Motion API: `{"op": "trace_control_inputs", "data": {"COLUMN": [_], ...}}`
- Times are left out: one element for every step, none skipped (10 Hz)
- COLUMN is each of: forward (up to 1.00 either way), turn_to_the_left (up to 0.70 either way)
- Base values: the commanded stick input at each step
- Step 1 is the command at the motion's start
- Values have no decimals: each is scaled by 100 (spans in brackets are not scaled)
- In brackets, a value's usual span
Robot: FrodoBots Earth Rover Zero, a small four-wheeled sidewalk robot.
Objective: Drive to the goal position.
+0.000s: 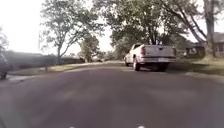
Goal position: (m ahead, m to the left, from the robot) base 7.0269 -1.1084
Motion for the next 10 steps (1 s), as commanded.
{"op": "trace_control_inputs", "data": {"forward": [100, 100, 100, 100, 100, 100, 100, 100, 100, 100], "turn_to_the_left": [-1, -1, -1, -1, -1, -1, -1, -1, -1, -1]}}
